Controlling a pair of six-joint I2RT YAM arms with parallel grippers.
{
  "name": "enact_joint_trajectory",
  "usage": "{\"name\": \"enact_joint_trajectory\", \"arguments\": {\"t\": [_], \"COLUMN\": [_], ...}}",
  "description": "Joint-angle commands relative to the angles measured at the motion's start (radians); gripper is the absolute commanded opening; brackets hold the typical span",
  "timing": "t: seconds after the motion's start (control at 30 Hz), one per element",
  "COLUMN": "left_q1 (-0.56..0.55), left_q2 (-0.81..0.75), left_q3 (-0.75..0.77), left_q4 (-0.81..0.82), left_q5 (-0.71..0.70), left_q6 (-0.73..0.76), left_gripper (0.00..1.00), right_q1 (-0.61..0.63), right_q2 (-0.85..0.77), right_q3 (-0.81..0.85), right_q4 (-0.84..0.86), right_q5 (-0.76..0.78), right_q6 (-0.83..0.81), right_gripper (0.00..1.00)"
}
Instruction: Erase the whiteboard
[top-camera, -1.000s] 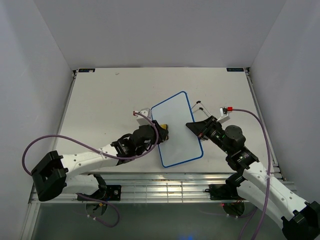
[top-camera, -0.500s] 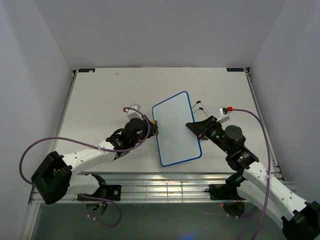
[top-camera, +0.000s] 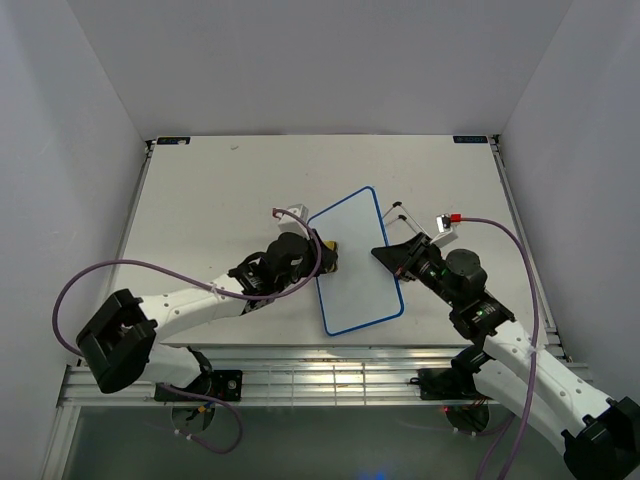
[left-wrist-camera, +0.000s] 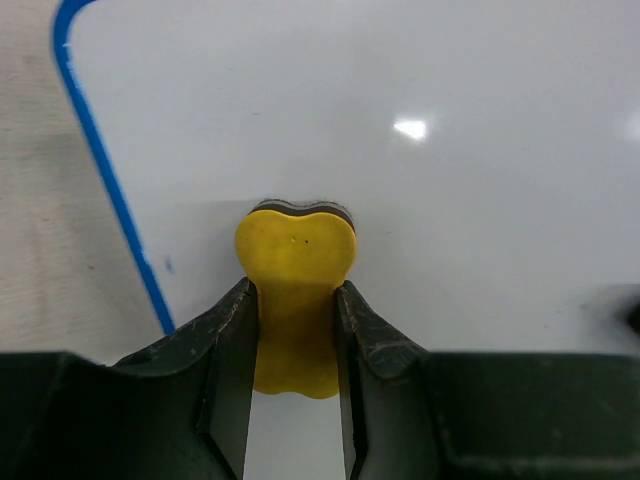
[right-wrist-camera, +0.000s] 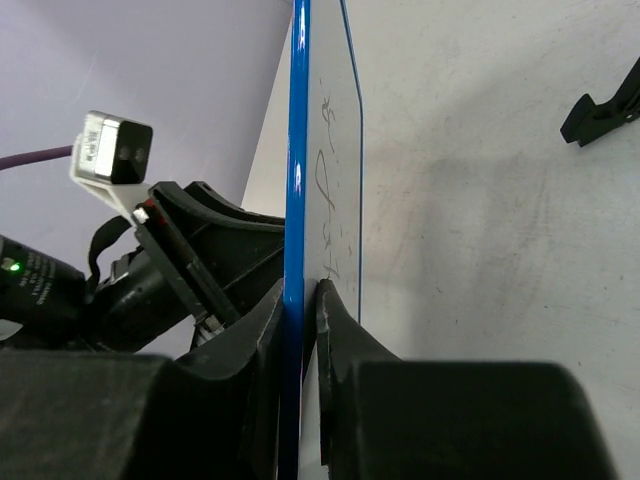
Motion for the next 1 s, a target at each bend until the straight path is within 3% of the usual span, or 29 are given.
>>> {"name": "enact_joint_trajectory", "arguments": {"t": [0.0,0.27,0.57,0.97], "left_q1": [-0.051,-0.083,0.042,0.064], "left_q2": [0.029,0.06,0.019,-0.024], "left_q3": [0.058,0.09,0.045,-0.091], "left_q4": [0.03,0.046,-0.089,0.035], "left_q5": [0.085,0.148,0.044,-0.098], "left_q6": [0.017,-0.007,-0.074,-0.044], "left_gripper": [0.0,0.0,0.0,0.0], "right_q1": [0.02,0.02,0.02,0.02], "right_q2": [-0.03,-0.048,-0.077,-0.085], "right_q3": [0.031,0.023,0.03,0.059], "right_q4": [0.286,0.267,0.253,0.316], "right_q5": [-0.129,-0.102,-0.098,-0.167], "right_q6": [0.098,0.067,0.07,0.133], "right_gripper": [0.08,0.08,0.08,0.08]}}
